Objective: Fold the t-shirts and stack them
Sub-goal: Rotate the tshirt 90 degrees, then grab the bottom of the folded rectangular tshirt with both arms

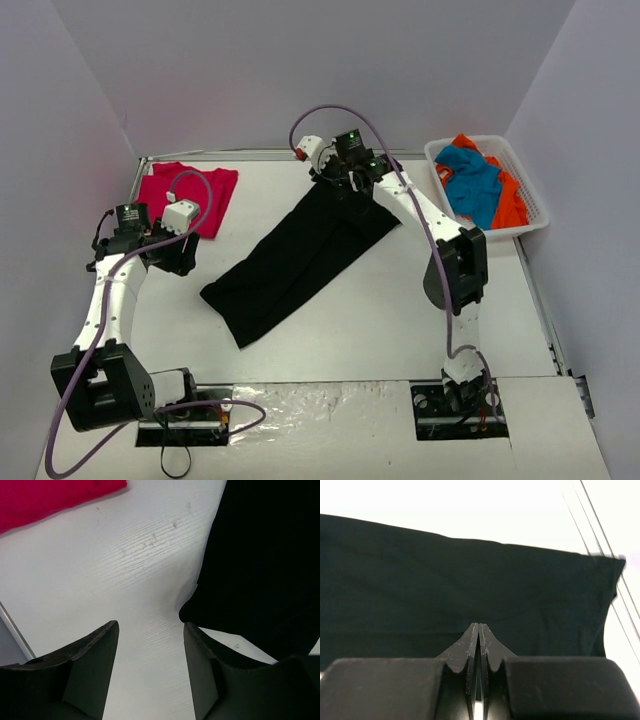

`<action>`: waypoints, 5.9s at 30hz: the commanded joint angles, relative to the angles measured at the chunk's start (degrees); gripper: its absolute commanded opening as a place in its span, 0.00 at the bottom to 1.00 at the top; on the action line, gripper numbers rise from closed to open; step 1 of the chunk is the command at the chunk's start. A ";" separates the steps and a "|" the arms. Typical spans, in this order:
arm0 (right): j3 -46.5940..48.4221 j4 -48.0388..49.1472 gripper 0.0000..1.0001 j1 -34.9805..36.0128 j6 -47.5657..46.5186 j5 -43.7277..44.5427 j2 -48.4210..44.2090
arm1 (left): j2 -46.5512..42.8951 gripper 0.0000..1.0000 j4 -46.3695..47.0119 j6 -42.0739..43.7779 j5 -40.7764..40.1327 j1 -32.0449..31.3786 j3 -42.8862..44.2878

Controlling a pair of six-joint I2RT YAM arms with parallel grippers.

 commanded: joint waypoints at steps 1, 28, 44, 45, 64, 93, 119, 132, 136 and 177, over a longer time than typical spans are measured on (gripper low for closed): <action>-6.32 -10.13 0.00 5.60 1.01 -2.88 -6.67 | -3.41 0.53 2.40 -1.58 2.19 0.38 -0.40; 5.16 -18.49 0.00 27.41 0.74 -3.04 10.28 | -9.12 0.57 10.75 -12.31 -13.27 10.83 -3.83; -1.33 -18.40 0.00 28.99 -1.19 -3.48 14.50 | -10.97 0.57 11.45 -12.22 -14.60 11.71 -4.53; -3.95 -18.58 0.00 28.90 -1.37 -3.66 14.15 | -10.80 0.57 11.45 -12.13 -14.60 11.71 -4.53; -38.25 -23.76 0.00 25.92 -4.88 -2.86 2.99 | -9.56 0.57 10.14 -11.17 -8.45 11.71 -4.09; -31.51 -45.56 0.00 7.81 -12.88 -7.44 -7.82 | -7.54 0.57 9.26 -9.94 -2.82 11.71 -4.27; 18.96 -34.93 0.00 -10.21 0.13 11.81 22.84 | -5.88 0.58 8.56 -7.48 -0.80 10.75 -4.71; 19.48 -32.38 0.00 -10.12 -3.30 7.50 30.92 | -3.68 0.59 8.29 -7.56 -0.10 9.52 -3.83; 25.89 -29.49 0.00 -9.25 -3.30 6.80 33.74 | -2.71 0.59 7.77 -7.21 -0.36 9.17 -3.48; -0.53 16.32 0.18 -2.39 -3.23 23.59 -2.43 | -9.46 0.66 7.24 -4.57 -0.89 6.27 -4.53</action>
